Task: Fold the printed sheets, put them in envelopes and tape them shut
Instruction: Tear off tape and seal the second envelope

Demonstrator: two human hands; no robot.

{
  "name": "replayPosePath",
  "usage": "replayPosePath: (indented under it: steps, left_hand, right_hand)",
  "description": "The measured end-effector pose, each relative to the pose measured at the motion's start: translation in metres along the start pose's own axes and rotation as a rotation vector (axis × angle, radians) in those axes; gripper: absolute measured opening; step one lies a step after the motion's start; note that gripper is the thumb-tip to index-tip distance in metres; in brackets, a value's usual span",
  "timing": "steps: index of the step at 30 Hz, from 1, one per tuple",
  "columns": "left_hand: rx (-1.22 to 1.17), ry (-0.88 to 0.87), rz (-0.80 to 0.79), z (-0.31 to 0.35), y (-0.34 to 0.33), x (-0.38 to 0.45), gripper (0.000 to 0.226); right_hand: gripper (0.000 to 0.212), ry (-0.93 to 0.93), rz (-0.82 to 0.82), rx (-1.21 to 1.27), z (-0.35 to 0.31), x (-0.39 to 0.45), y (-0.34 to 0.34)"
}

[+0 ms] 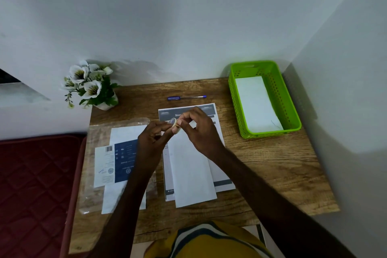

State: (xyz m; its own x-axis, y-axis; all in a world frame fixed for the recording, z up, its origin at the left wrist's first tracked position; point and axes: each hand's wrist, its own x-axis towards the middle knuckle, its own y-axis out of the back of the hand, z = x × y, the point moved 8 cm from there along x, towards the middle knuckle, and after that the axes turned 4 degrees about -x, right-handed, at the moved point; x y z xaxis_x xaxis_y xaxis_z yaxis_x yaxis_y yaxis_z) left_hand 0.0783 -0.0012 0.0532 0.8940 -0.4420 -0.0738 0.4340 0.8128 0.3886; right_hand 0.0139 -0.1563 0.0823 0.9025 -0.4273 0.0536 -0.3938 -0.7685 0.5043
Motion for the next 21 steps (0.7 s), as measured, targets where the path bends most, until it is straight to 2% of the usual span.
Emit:
replayPosePath:
  steps: [6,11,16,21]
  left_hand:
    - [0.018,-0.019,-0.095,-0.009,-0.005,0.003,0.035]
    - [0.002,-0.003,-0.069,-0.01,-0.004,0.005,0.034]
    - [0.093,0.002,-0.039,-0.012,-0.006,0.009,0.034]
    - [0.117,0.028,0.046,-0.014,0.001,0.013,0.035]
  right_hand:
    - [0.011,0.007,0.006,-0.012,0.002,0.003,0.001]
    - [0.012,0.063,-0.019,-0.098,0.0,0.005,-0.002]
    - [0.013,0.129,-0.035,-0.173,-0.002,0.006,-0.002]
    - [0.017,0.108,-0.06,-0.19,0.002,0.004,-0.004]
